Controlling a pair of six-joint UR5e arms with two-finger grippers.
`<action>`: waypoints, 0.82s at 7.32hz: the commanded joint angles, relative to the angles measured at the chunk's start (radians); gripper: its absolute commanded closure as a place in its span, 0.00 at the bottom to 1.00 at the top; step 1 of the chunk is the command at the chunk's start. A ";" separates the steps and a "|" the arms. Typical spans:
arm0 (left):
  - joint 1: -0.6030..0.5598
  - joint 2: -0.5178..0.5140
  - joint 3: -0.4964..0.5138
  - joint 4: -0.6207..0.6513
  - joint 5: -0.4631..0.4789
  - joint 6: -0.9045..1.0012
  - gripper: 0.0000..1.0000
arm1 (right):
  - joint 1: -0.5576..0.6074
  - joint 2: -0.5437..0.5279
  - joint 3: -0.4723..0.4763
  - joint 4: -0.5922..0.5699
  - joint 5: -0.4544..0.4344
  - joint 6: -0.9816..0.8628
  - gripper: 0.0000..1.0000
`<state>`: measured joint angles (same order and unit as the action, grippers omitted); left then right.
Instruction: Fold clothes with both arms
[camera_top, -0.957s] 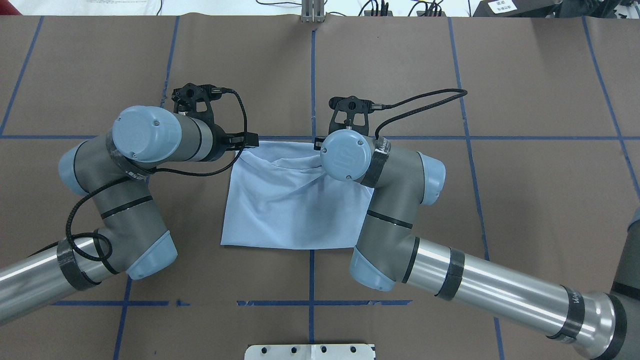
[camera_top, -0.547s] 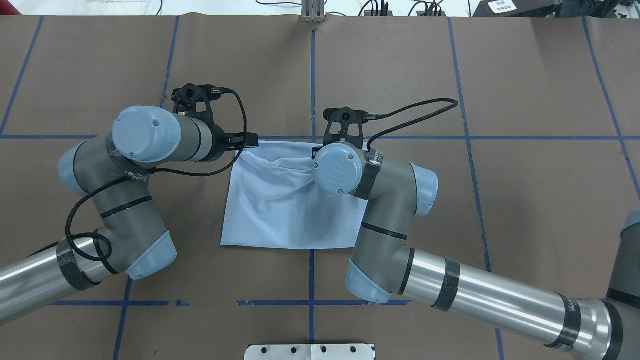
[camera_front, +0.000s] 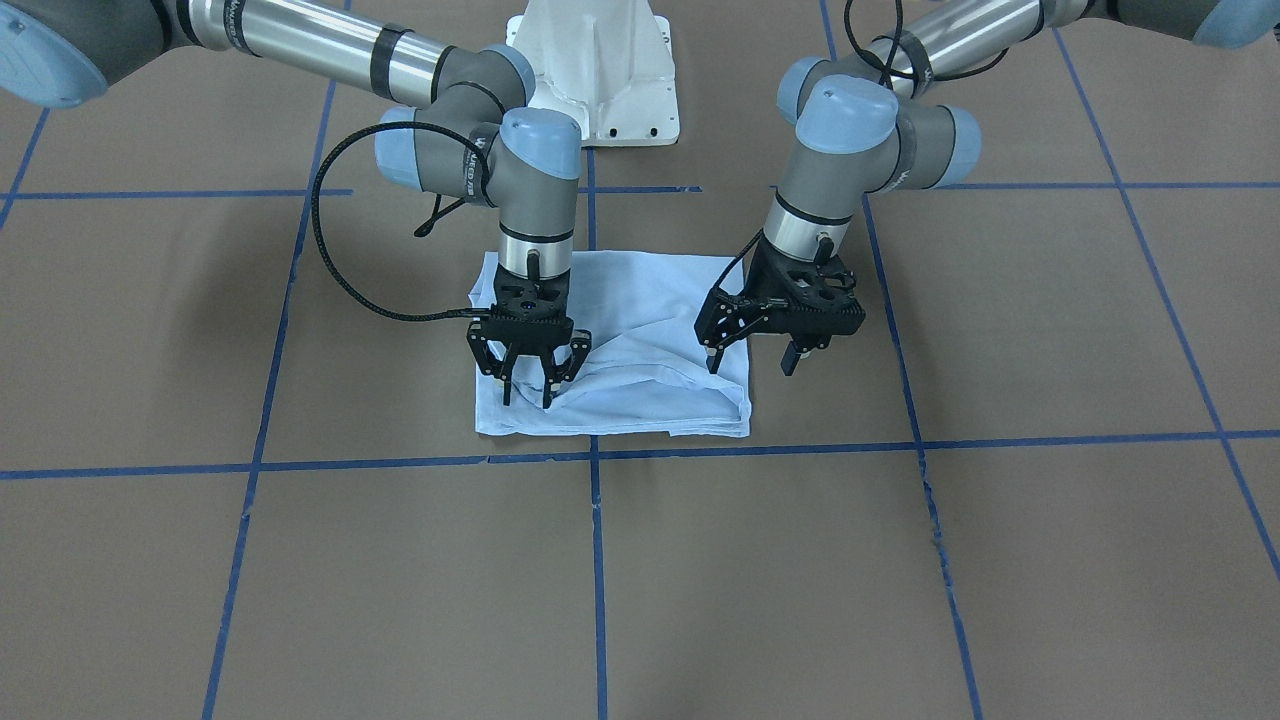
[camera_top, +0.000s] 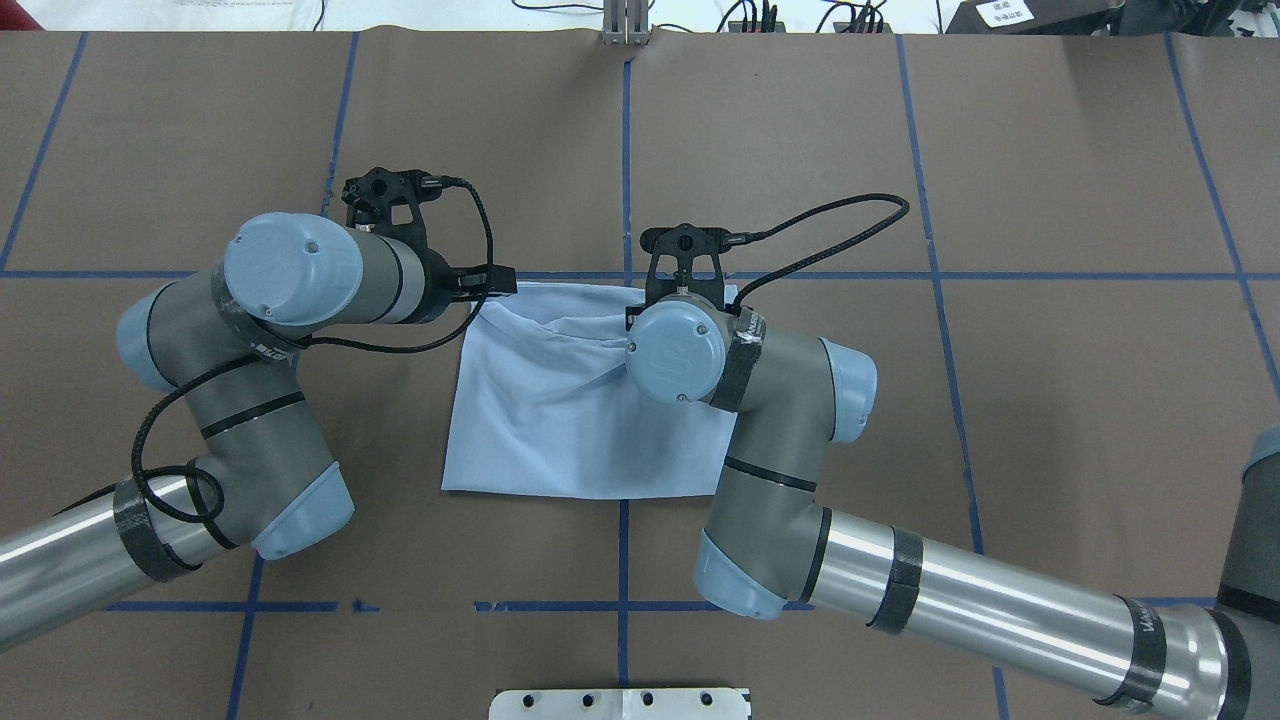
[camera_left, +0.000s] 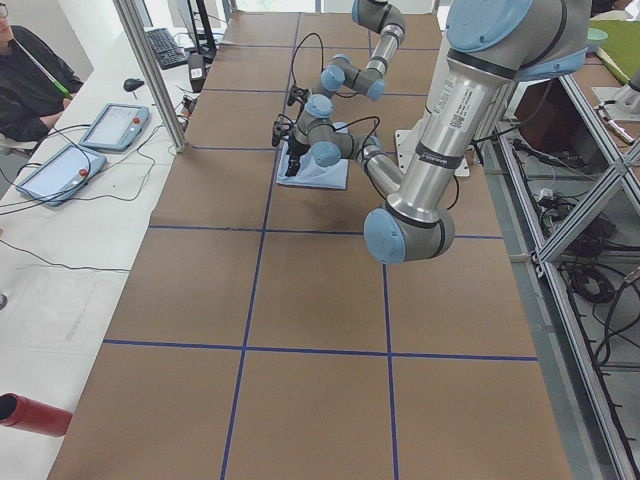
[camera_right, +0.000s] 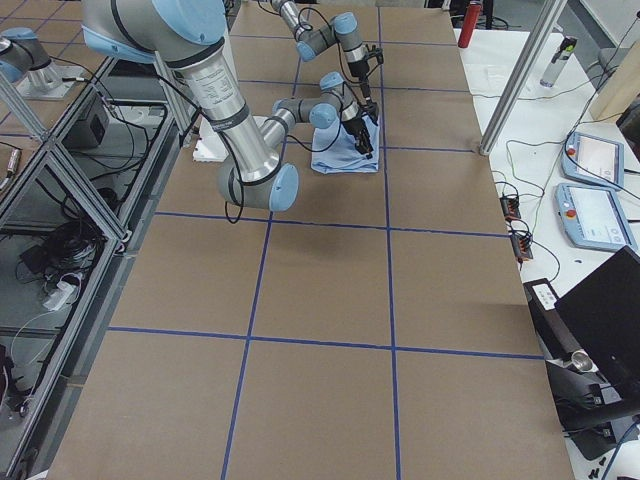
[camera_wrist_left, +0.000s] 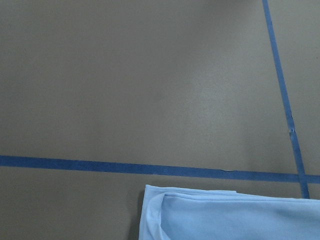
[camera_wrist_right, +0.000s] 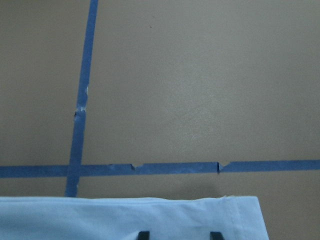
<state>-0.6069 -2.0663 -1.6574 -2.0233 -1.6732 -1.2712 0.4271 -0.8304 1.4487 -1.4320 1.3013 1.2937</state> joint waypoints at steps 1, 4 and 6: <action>0.001 0.000 0.004 0.000 0.001 -0.002 0.00 | -0.019 0.005 0.002 0.001 -0.022 -0.022 0.49; 0.001 0.000 0.008 0.000 0.001 -0.003 0.00 | -0.019 0.001 0.007 0.005 -0.020 -0.163 0.49; 0.001 0.000 0.010 0.000 0.001 -0.002 0.00 | -0.019 -0.004 0.005 0.007 -0.020 -0.249 0.52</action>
<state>-0.6059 -2.0663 -1.6482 -2.0233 -1.6720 -1.2735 0.4081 -0.8298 1.4550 -1.4257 1.2808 1.0877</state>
